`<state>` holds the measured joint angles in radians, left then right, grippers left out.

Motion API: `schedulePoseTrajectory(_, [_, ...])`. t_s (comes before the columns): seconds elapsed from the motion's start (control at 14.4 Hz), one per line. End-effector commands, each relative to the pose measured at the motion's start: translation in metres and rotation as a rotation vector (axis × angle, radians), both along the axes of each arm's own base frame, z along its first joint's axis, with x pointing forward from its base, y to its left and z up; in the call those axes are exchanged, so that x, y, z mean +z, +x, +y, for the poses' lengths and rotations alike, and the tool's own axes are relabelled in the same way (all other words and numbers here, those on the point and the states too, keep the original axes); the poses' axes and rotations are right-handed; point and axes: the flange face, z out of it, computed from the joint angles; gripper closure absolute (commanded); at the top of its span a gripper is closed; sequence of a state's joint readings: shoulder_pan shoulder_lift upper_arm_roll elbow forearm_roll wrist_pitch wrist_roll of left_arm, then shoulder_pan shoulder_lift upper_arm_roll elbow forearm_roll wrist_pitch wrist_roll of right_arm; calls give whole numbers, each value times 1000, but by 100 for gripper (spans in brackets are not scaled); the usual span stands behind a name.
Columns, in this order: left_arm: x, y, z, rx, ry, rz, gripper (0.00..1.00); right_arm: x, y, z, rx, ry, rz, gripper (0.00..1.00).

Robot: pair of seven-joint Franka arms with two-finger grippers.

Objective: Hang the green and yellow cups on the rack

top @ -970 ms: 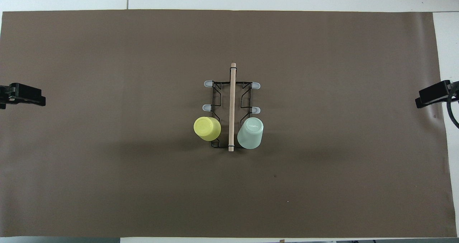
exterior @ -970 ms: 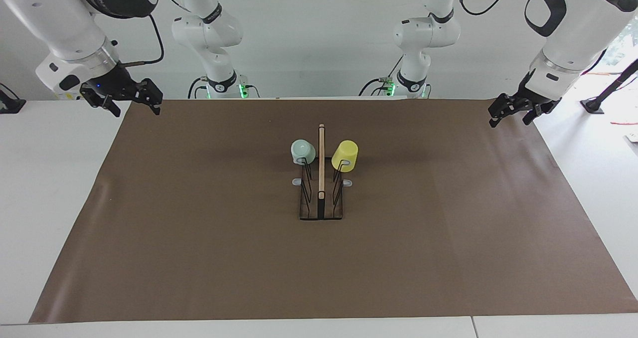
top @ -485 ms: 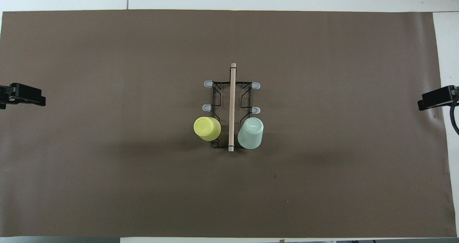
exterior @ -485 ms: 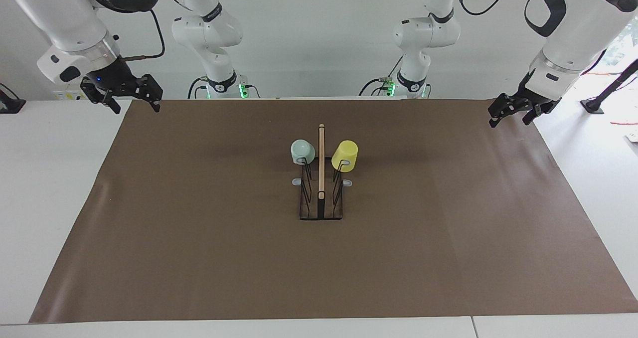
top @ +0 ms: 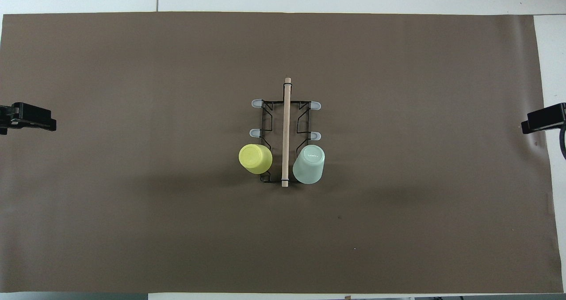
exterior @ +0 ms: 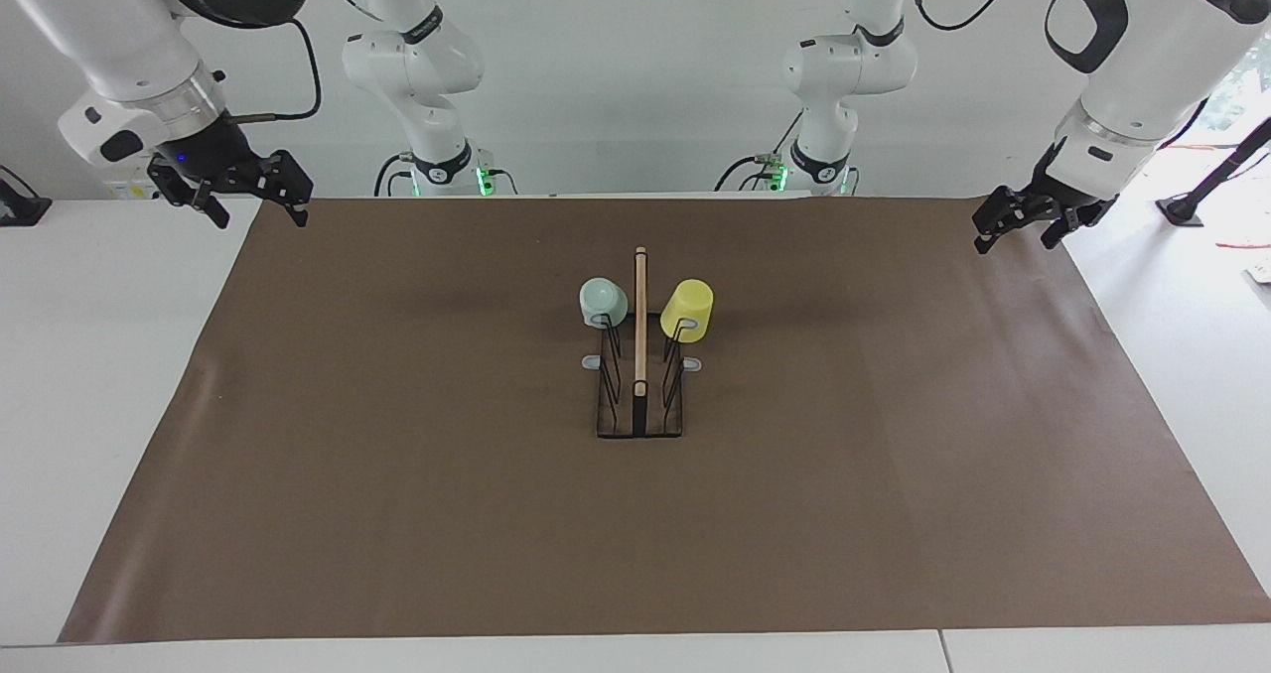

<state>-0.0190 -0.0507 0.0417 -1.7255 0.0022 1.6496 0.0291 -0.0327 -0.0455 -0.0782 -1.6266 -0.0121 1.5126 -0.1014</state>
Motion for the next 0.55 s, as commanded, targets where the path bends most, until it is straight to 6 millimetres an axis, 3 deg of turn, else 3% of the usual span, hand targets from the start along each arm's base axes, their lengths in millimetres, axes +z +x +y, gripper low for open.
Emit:
schedulePoseTrajectory(0.0, [1, -8, 0, 3, 14, -3, 0, 1, -3, 0, -28, -14, -17, 0])
schedulePoseTrajectory(0.48, [1, -8, 0, 3, 14, -3, 0, 1, -3, 1, -48, -10, -17, 0])
